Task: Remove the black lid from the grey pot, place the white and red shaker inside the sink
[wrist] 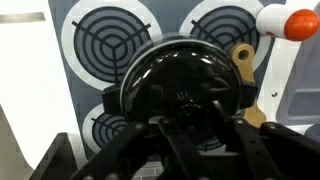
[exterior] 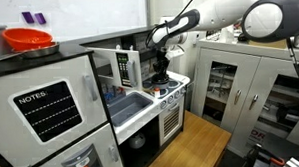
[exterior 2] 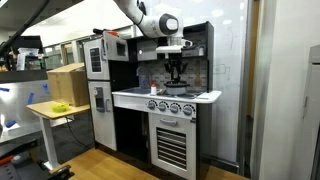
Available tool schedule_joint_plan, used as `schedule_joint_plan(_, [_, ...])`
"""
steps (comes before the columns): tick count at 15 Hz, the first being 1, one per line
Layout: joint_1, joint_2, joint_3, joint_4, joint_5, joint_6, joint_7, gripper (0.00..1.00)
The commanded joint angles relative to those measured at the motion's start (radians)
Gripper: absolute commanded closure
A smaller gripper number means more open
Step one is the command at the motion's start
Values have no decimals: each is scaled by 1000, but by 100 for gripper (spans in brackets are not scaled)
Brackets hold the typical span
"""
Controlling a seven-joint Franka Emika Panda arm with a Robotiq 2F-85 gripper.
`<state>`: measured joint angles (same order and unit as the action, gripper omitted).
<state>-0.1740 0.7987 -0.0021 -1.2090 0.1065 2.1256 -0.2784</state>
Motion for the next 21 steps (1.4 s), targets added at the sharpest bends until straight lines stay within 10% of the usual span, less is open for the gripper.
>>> schedule_joint_plan(1, [-14, 21, 16, 33, 7, 1, 2, 89])
schedule_joint_plan(21, [-112, -137, -28, -196, 65, 54, 78, 92])
